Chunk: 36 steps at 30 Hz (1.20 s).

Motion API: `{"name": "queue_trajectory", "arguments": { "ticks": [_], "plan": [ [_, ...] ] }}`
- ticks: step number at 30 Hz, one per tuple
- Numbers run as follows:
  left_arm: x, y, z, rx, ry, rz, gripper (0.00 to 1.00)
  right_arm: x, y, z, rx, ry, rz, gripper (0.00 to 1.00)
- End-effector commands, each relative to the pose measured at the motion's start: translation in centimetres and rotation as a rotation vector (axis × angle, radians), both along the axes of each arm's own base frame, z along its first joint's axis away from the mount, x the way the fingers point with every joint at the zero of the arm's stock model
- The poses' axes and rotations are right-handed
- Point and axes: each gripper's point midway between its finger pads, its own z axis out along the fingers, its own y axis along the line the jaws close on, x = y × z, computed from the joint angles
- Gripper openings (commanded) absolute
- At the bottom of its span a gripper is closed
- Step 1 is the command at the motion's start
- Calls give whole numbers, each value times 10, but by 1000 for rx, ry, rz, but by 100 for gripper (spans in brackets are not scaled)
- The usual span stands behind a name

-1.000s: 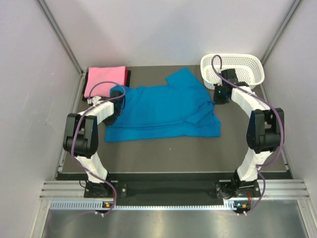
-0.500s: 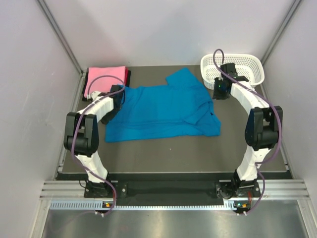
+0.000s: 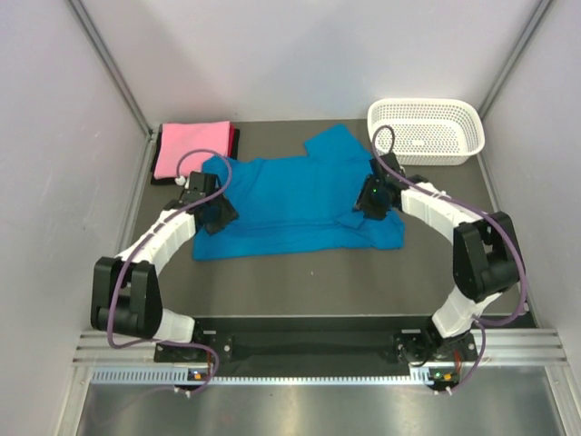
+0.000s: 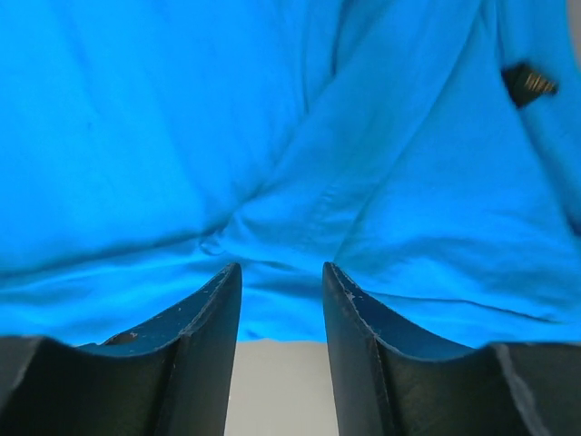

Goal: Fold and stack the t-shirts
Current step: Fold the tshirt

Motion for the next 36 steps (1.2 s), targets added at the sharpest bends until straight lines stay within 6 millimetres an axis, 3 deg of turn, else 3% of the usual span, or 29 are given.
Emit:
{"name": "queue_trajectory", "arguments": {
  "ticks": [1,8,15,22,29,36],
  "plan": [
    [-3,-33,-6,-133,-18,-167,56,13,10,2,111,-67,-118,41],
    [-12,-28,-42,-112,80,-147,55,11,18,-18,116,-61,-136,41],
    [-23,-11,-55,-37,127,-103,54,7,31,-44,128,-2,-131,41],
    [-20,5,-53,43,121,-64,55,10,18,-31,80,-56,-166,42],
    [-30,23,-70,92,187,0,55,4,8,-16,41,-44,-183,43],
    [-39,38,-87,154,262,41,55,-15,6,-31,105,-19,-249,43]
  ]
}}
